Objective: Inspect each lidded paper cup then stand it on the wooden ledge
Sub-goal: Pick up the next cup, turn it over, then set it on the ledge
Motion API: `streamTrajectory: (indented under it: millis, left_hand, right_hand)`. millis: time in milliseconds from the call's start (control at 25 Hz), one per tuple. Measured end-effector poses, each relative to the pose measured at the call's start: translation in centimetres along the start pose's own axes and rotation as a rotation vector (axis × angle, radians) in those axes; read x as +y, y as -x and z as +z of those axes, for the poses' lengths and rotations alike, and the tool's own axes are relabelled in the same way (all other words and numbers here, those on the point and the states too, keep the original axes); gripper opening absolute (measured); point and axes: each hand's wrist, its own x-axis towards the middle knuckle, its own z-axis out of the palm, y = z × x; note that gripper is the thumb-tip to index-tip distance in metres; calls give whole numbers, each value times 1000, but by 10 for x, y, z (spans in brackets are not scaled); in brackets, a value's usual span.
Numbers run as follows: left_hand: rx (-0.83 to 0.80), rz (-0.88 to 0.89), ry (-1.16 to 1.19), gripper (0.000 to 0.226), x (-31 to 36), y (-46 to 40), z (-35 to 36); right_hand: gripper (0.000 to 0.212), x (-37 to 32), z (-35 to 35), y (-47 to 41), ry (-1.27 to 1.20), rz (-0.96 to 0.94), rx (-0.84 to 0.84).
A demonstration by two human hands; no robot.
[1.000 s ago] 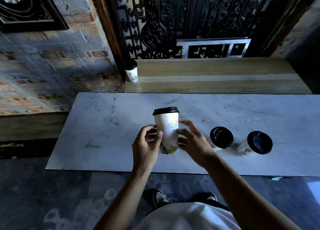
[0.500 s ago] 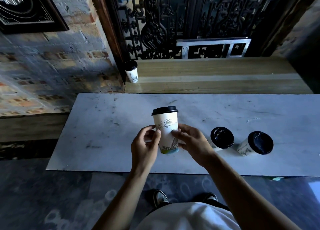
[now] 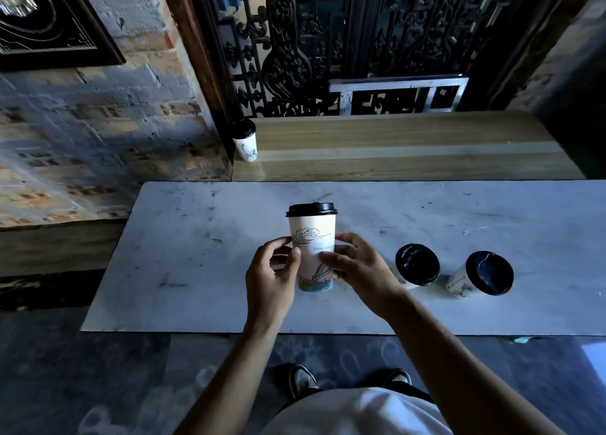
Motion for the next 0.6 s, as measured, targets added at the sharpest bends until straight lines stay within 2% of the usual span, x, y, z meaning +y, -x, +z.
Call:
streamTrajectory:
  millis: [200,320,440,600]
  left_hand:
    - [15,60,-8,18,4,-2,0]
    - [12,100,16,11,4,-1,-1]
    - [1,101,23,14,3,-1,-2]
    - [13,38,52,13,2,-3,-2]
  right_hand:
    - [59,-2,-3,0,124,-38,-6]
    - [54,0,-6,0,164,-45,-28]
    - [52,2,-7,-2,183,-54,-14]
    - [56,7,-8,-10,50,-11,-21]
